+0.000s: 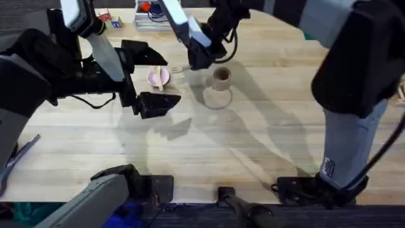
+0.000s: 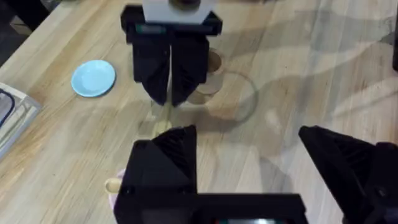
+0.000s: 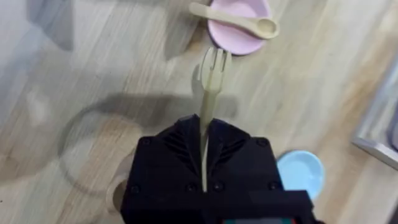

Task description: Pick up a utensil and set it on the pink plate, then put the other utensil in the container.

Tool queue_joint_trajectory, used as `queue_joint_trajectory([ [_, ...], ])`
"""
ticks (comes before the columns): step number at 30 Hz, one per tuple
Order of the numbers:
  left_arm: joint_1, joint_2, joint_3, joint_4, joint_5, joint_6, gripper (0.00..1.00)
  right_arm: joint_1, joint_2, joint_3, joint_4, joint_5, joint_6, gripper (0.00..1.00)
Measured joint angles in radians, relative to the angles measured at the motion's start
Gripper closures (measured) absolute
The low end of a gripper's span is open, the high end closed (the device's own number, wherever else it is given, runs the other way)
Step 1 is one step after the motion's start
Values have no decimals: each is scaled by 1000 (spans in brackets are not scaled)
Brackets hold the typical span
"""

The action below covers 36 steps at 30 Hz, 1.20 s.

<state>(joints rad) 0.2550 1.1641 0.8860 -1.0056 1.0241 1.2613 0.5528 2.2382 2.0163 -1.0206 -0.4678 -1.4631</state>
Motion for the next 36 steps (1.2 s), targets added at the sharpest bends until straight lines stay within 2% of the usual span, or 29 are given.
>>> queue_joint_trajectory([
  [9, 0, 0, 0, 0, 0, 0, 8, -42, -105, 5, -29, -9, 0, 970],
  [16, 0, 0, 0, 0, 0, 0, 8, -109, -132, 8, -97, -112, 0, 970],
  [21, 0, 0, 0, 0, 0, 0, 8, -150, -138, -1, -102, -145, 0, 970],
  [29, 0, 0, 0, 0, 0, 0, 9, -181, -286, -230, 61, -186, 0, 968],
  [36, 0, 0, 0, 0, 0, 0, 8, -260, -405, -438, 168, -345, 0, 969],
])
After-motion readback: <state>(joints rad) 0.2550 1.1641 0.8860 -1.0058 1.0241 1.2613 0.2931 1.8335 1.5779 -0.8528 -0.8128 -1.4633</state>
